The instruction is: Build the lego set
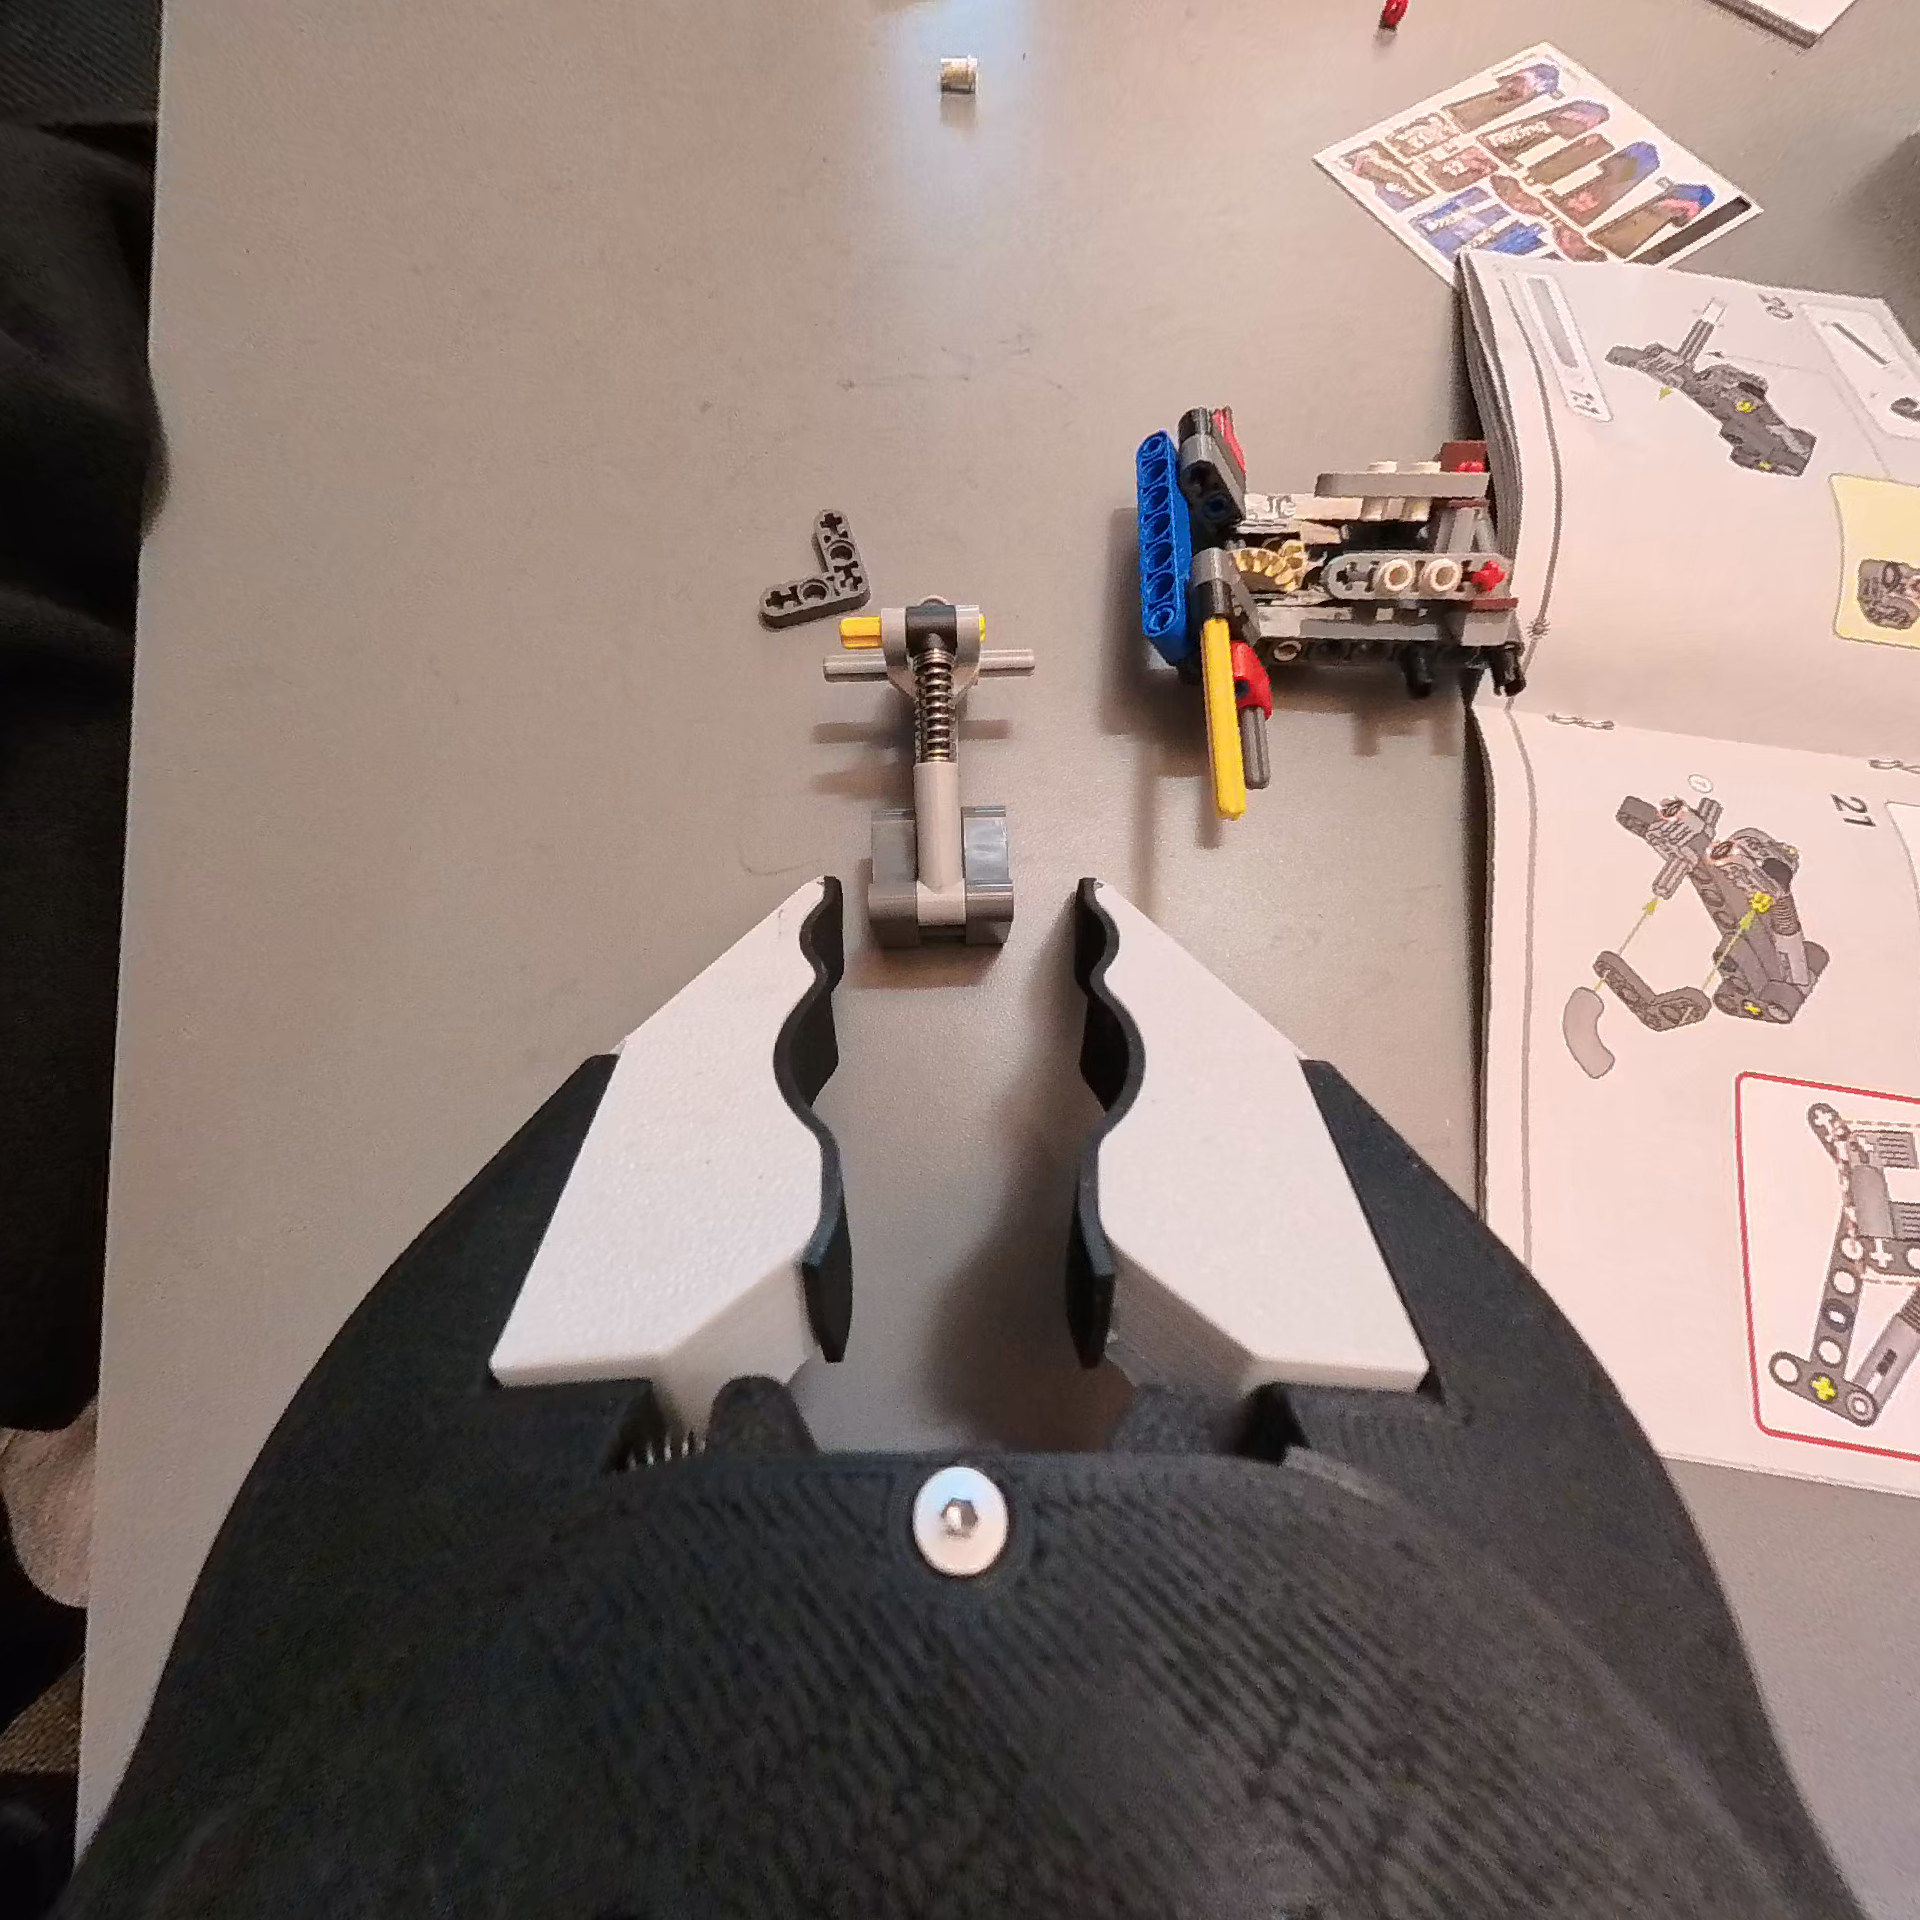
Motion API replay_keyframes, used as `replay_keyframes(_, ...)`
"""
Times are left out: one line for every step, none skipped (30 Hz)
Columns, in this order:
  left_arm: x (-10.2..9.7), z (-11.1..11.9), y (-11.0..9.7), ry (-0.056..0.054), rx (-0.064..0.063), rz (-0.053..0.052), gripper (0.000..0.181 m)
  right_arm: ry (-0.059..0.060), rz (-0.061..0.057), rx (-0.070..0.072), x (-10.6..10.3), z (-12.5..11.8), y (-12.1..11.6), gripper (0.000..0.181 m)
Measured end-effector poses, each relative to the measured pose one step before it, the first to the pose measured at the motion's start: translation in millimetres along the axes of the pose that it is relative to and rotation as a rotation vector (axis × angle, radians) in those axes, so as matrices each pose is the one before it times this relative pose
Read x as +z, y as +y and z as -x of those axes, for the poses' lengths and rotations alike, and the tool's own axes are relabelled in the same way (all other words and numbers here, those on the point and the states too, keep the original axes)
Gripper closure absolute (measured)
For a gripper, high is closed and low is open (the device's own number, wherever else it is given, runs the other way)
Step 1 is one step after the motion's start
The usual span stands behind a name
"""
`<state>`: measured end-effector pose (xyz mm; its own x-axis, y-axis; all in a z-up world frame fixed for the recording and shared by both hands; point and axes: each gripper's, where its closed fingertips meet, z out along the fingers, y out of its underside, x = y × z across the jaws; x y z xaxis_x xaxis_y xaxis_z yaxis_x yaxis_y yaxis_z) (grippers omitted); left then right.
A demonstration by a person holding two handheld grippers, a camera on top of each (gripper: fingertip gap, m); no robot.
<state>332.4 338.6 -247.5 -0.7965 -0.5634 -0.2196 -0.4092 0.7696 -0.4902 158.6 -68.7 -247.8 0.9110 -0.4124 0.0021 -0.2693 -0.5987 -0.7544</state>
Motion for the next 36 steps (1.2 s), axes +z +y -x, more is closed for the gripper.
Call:
replay_keyframes(-4.29, 1.02, -6.42, -0.03, 0.0064, -0.0187, 0.176, 0.0, 0.0, 0.0001, -0.07, -0.03, 0.05, 0.138)
replay_keyframes(-6.29, -2.99, -10.45, -0.0127, 0.0073, -0.0306, 0.176, 0.0, 0.0, 0.0, 0.0, 0.0, 0.0, 0.138)
replay_keyframes(-7.23, -5.64, -14.32, -0.0081, 0.0174, -0.0398, 0.176, 0.0, 0.0, 0.0, -0.03, 0.1, 0.03, 0.138)
replay_keyframes(-6.75, -7.99, -16.83, -0.0087, 0.0354, -0.0413, 0.176, 0.0, 0.0, 0.0002, 0.03, -0.07, -0.03, 0.138)
replay_keyframes(-5.34, -11.21, -17.77, 0.0002, 0.0531, -0.0346, 0.176, 0.0002, 0.0, 0.0008, -0.04, -0.1, 0.03, 0.138)
replay_keyframes(-2.89, -13.73, -18.44, 0.0097, 0.0601, -0.0301, 0.176, 0.0001, -0.0001, 0.0017, -0.04, -0.2, -0.1, 0.138)
replay_keyframes(-0.1, -15.72, -19.37, 0.0184, 0.0561, -0.0316, 0.176, 0.0, 0.0, 0.0006, -0.07, 0.0, 0.06, 0.138)
replay_keyframes(2.87, -17.67, -19.87, 0.0303, 0.0474, -0.034, 0.176, 0.0004, -0.0001, -0.0001, 0.0, -0.06, -0.01, 0.138)
replay_keyframes(5.49, -19.26, -19.85, 0.0409, 0.0378, -0.0375, 0.176, 0.0, 0.0, -0.0001, 0.0, -0.01, 0.01, 0.139)
replay_keyframes(8.06, -20.14, -20.26, 0.0474, 0.0307, -0.0454, 0.176, 0.0004, 0.0, -0.0004, 0.04, 0.05, -0.04, 0.138)
replay_keyframes(10.18, -20.67, -19.29, 0.0524, 0.0302, -0.0486, 0.176, 0.001, 0.0, -0.0007, -0.06, -0.01, 0.06, 0.139)
replay_keyframes(11.91, -19.7, -17.27, 0.052, 0.0269, -0.045, 0.176, 0.0005, 0.0, -0.0003, -0.03, 0.01, 0.03, 0.139)
replay_keyframes(13.18, -18.32, -14.14, 0.0522, 0.0208, -0.036, 0.176, 0.0008, 0.0, -0.0004, 0.03, -0.01, -0.03, 0.139)
replay_keyframes(13.33, -16.83, -9.74, 0.0548, 0.0235, -0.019, 0.176, 0.0005, 0.0, -0.0011, -0.06, 0.03, 0.05, 0.139)
replay_keyframes(12.38, -13.3, -5.55, 0.0446, 0.0293, -0.0029, 0.176, 0.0003, 0.0, -0.0007, -0.03, 0.03, -0.1, 0.139)
replay_keyframes(10.59, -8.92, -2.65, 0.0278, 0.0298, 0.0092, 0.176, -0.0005, -0.0001, -0.001, 0.02, 0.23, -0.03, 0.139)
replay_keyframes(8.49, -6.64, -1.56, 0.0232, 0.0212, 0.0109, 0.176, -0.0008, 0.0, -0.001, -0.06, 0.22, 0.05, 0.14)
replay_keyframes(6.78, -6.73, -2.24, 0.0309, 0.0105, 0.0023, 0.176, -0.0005, -0.0001, -0.0004, 0.01, 0.05, -0.01, 0.14)
replay_keyframes(5.21, -5.98, -2.62, 0.0309, 0.0045, -0.0058, 0.176, -0.0012, -0.0002, -0.0002, -0.16, 0.2, -0.01, 0.142)
replay_keyframes(4.0, -3.95, -2.23, 0.0204, 0.0019, -0.0066, 0.176, -0.0007, 0.0, 0.0002, 0.03, 0.02, -0.03, 0.142)
replay_keyframes(2.94, -2.54, -1.16, 0.0126, 0.0003, -0.0016, 0.176, -0.0006, -0.0001, 0.0003, 0.0, 0.1, -0.01, 0.142)
replay_keyframes(2.25, -1.62, -0.18, 0.0078, 0.0003, 0.0028, 0.176, -0.0013, 0.0, 0.0007, 0.06, 0.05, -0.06, 0.142)
replay_keyframes(1.84, -0.75, 0.21, 0.0029, 0.0006, 0.0037, 0.176, -0.001, 0.0, 0.0011, 0.0, -0.01, 0.0, 0.142)
replay_keyframes(1.42, -0.45, 0.43, 0.0002, -0.0003, 0.0048, 0.176, -0.0001, 0.0, 0.0007, -0.04, -0.07, 0.03, 0.143)
replay_keyframes(1.25, -0.63, 0.65, 0.0009, 0.0, 0.0061, 0.176, 0.0015, -0.0001, 0.0014, 0.0, -0.34, -0.01, 0.143)
replay_keyframes(1.06, -0.98, 0.98, 0.0021, 0.0024, 0.0077, 0.176, 0.0019, 0.0, 0.0021, 0.03, -0.43, -0.03, 0.144)
replay_keyframes(0.99, -0.41, 1.21, -0.0019, 0.0044, 0.0087, 0.176, 0.0011, -0.0001, 0.0, -0.03, -0.29, 0.02, 0.145)
replay_keyframes(0.98, 0.35, 1.17, -0.0064, 0.0042, 0.0071, 0.176, -0.0002, -0.0001, -0.002, -0.03, -0.03, 0.02, 0.146)
replay_keyframes(0.92, -0.05, 0.87, -0.0033, 0.0018, 0.005, 0.176, -0.0002, -0.0001, -0.0019, 0.11, 0.03, 0.03, 0.146)
replay_keyframes(0.9, -0.74, 0.74, 0.0025, -0.0006, 0.0034, 0.176, -0.0008, -0.0001, -0.0023, -0.03, 0.05, 0.02, 0.146)
replay_keyframes(0.88, -1.0, 0.51, 0.0042, -0.001, 0.0017, 0.176, -0.0027, -0.0003, -0.0015, -0.15, 0.32, -0.03, 0.149)
replay_keyframes(0.58, -0.48, 0.08, 0.0012, -0.0012, -0.0019, 0.176, -0.0004, 0.0001, 0.0005, 0.06, -0.09, -0.04, 0.15)
replay_keyframes(0.1, -0.07, -0.12, -0.0003, -0.0017, -0.0031, 0.176, 0.0, -0.0001, -0.0007, 0.01, 0.14, 0.12, 0.15)
replay_keyframes(-0.04, -0.11, 0.06, 0.0004, -0.0018, -0.0003, 0.176, -0.0013, -0.0001, -0.0019, 0.02, 0.27, -0.03, 0.151)
replay_keyframes(-0.08, 0.07, 0.16, 0.0003, -0.0018, -0.0005, 0.176, -0.0015, -0.0001, -0.0021, 0.05, 0.42, -0.05, 0.152)
replay_keyframes(-0.09, -0.02, -0.05, 0.001, -0.0022, -0.0016, 0.176, -0.0016, 0.0, -0.0016, 0.01, 0.33, -0.01, 0.152)
